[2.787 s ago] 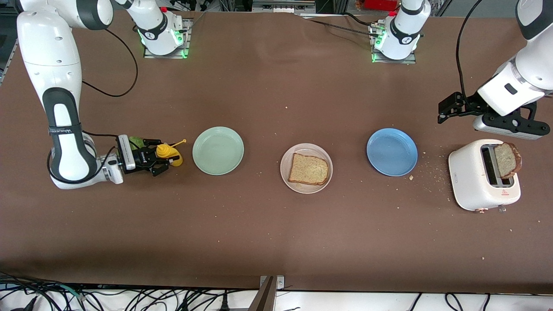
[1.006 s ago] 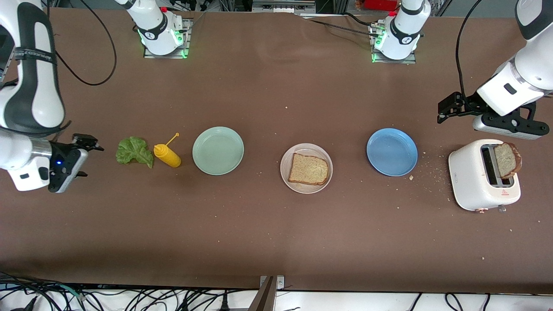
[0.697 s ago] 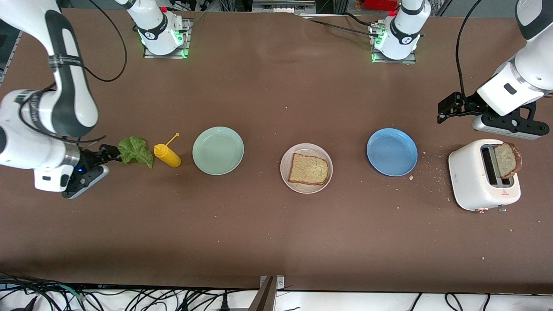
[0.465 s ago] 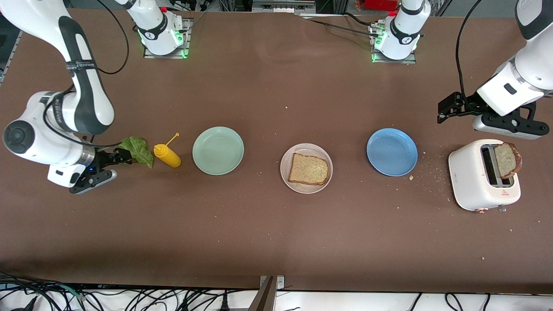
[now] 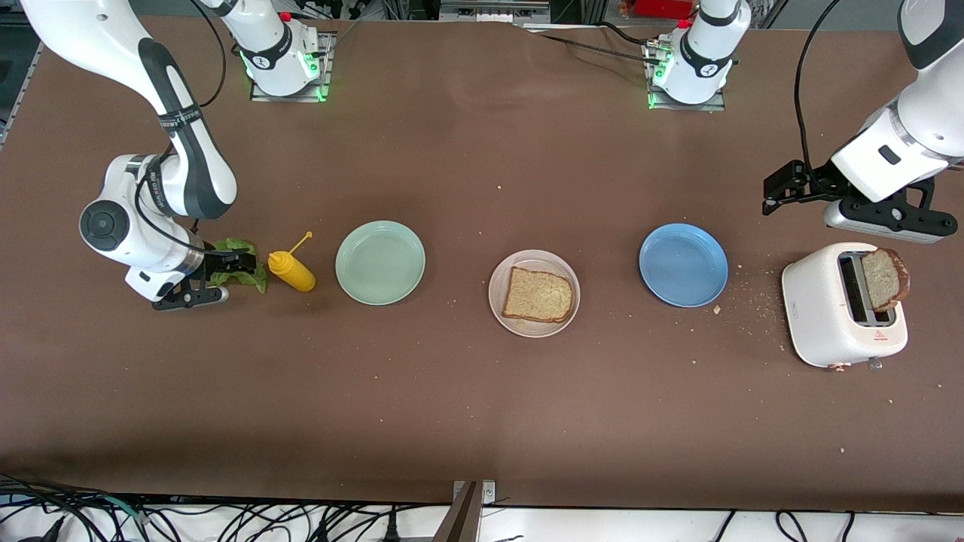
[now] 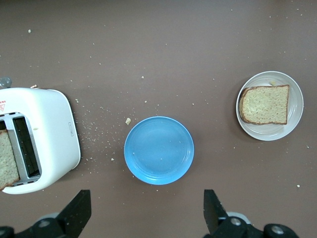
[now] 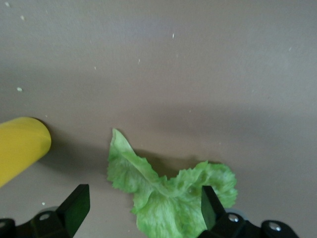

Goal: Make sandwich in beige plate with both arms
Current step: 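Lower the right gripper and close it on the lettuce leaf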

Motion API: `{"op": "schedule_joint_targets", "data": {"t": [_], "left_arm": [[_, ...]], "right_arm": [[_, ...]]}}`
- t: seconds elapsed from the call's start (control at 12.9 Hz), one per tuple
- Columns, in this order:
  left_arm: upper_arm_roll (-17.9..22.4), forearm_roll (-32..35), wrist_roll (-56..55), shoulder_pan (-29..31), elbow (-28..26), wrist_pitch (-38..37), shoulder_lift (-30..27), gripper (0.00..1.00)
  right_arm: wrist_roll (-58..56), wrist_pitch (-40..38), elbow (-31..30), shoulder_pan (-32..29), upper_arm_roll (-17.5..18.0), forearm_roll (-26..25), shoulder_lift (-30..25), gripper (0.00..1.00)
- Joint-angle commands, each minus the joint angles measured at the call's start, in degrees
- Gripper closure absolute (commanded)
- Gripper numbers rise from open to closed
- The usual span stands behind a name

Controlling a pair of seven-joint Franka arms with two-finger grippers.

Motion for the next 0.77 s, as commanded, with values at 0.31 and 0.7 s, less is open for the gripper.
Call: {"op": "schedule_joint_targets", "data": {"t": [0.31,0.7], "left_arm": [[0.01,1.65,0.14,-0.31,1.54,-1.13,0.64,0.00],[0.01,1.65,0.05,-0.31,1.54,-1.13,0.64,0.00]], "right_arm": [[1.73,4.17,-1.14,-0.33,-0.14,-4.92,2.93,0.00],[1.03,6.73,0.70,-0.24,-1.11,-5.20,6.37,0.01]]}}
